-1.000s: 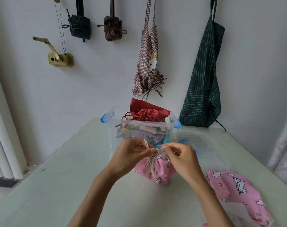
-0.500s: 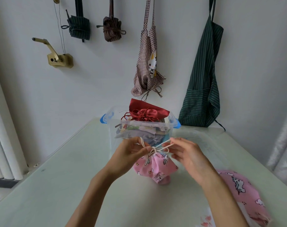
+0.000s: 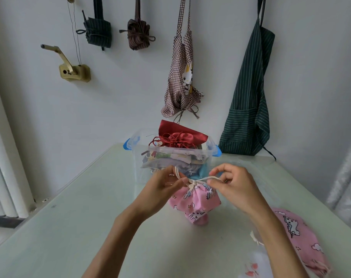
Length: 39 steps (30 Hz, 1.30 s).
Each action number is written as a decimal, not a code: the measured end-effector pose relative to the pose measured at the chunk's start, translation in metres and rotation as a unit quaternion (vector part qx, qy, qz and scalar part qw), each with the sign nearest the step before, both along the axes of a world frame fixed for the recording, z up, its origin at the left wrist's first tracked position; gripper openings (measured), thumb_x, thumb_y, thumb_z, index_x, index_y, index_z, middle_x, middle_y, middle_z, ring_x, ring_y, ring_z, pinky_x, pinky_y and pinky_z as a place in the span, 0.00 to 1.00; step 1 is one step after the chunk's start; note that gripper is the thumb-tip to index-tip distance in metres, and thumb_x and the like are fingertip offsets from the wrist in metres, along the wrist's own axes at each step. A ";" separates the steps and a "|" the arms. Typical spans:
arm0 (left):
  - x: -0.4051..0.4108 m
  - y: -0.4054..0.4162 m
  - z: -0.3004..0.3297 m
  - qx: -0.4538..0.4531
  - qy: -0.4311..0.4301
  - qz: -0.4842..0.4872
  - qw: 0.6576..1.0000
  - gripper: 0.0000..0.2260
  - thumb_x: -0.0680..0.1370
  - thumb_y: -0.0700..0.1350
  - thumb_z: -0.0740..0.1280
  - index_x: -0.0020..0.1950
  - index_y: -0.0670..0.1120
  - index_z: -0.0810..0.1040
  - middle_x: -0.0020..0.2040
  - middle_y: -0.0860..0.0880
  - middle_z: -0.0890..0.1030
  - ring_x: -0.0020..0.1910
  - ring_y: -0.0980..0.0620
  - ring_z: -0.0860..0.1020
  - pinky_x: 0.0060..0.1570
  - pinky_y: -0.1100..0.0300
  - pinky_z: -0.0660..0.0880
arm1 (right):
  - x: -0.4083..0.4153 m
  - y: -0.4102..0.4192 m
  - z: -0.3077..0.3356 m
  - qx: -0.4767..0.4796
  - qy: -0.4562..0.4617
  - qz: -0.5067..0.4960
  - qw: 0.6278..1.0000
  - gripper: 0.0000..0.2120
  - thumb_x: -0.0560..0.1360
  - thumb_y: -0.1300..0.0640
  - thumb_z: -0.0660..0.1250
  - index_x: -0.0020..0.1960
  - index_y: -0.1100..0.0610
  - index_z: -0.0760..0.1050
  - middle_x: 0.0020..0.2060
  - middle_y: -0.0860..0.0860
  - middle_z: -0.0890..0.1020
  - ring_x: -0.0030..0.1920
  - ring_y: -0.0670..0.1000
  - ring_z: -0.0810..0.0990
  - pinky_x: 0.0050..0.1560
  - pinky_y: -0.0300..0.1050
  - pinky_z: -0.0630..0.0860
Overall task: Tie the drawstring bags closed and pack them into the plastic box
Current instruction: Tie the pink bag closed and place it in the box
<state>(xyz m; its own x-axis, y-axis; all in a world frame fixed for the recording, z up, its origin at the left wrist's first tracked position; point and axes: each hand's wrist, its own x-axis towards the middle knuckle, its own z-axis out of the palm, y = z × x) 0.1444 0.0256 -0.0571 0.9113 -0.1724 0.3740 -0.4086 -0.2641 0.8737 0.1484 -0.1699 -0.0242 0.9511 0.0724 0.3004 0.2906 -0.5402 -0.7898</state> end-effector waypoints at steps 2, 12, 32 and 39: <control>0.000 -0.002 0.001 -0.002 -0.002 0.010 1.000 0.10 0.78 0.44 0.64 0.48 0.36 0.74 0.47 0.49 0.83 0.49 0.55 0.82 0.50 0.59 0.78 | 0.000 -0.001 0.001 -0.006 -0.006 0.012 1.000 0.07 0.70 0.57 0.73 0.45 0.47 0.81 0.27 0.46 0.76 0.24 0.38 0.72 0.28 0.29 0.66; 0.002 -0.003 -0.009 0.052 0.003 0.038 0.998 0.07 0.80 0.48 0.61 0.49 0.44 0.72 0.49 0.53 0.82 0.51 0.56 0.80 0.54 0.53 0.78 | 0.002 0.012 -0.012 -0.051 0.078 0.064 0.994 0.07 0.72 0.52 0.71 0.50 0.50 0.83 0.47 0.48 0.80 0.39 0.40 0.73 0.37 0.28 0.67; -0.005 0.007 0.008 -0.064 -0.008 0.096 0.993 0.08 0.75 0.46 0.68 0.44 0.46 0.86 0.36 0.52 0.85 0.33 0.59 0.78 0.37 0.68 0.75 | 0.002 -0.015 -0.003 -0.024 0.008 0.021 0.999 0.09 0.66 0.49 0.76 0.46 0.45 0.82 0.20 0.44 0.70 0.24 0.43 0.67 0.30 0.38 0.64; -0.001 0.013 0.002 -0.131 0.012 0.223 0.966 0.10 0.77 0.45 0.67 0.38 0.54 0.83 0.32 0.56 0.84 0.30 0.63 0.79 0.36 0.67 0.74 | 0.005 -0.023 -0.011 0.078 -0.060 -0.149 0.984 0.12 0.66 0.43 0.74 0.36 0.51 0.80 0.18 0.47 0.74 0.24 0.49 0.71 0.32 0.42 0.68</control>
